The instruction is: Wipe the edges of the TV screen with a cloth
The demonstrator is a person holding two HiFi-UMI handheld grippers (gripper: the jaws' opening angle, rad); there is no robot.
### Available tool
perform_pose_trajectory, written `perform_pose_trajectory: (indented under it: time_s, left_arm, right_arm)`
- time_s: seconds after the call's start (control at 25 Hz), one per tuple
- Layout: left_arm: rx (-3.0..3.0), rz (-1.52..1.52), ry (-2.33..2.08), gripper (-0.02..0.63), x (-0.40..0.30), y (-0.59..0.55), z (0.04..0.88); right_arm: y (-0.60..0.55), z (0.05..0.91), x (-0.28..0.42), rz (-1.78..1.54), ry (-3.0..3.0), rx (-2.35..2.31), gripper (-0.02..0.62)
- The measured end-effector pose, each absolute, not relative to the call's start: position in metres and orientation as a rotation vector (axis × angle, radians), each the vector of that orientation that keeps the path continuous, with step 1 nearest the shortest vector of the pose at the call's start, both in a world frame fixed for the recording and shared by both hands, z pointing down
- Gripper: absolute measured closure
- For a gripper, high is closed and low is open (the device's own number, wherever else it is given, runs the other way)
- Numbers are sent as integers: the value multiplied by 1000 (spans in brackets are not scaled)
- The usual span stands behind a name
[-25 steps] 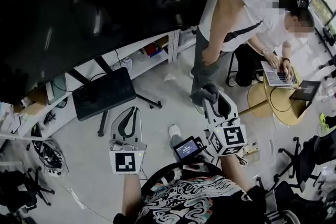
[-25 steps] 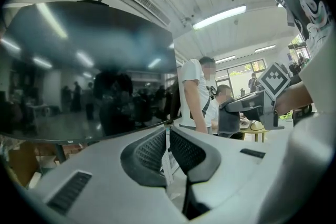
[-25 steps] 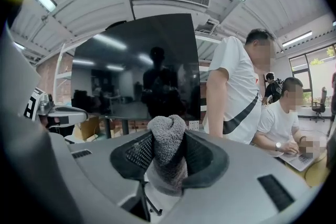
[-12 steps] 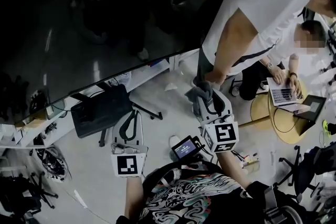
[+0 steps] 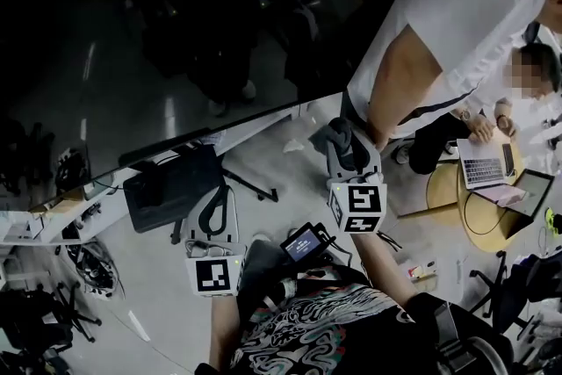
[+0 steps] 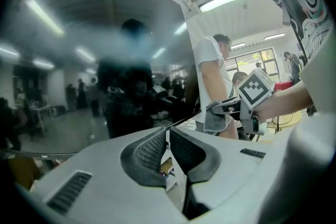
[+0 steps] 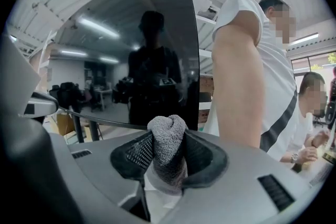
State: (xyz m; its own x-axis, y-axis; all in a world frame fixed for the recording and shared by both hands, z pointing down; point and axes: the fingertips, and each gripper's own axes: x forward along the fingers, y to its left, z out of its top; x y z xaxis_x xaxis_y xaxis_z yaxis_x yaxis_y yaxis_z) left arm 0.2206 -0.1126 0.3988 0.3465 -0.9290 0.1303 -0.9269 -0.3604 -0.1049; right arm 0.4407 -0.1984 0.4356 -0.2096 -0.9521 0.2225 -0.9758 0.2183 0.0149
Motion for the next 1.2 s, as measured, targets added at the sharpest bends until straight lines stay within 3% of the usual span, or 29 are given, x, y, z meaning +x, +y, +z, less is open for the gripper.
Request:
perform_pose_trajectory:
  time_s: [1.2]
  left_arm:
    - [-2606, -441, 1748, 571, 176, -183, 442]
  right_arm:
    - [-296, 451, 464, 170, -2046, 2029, 426]
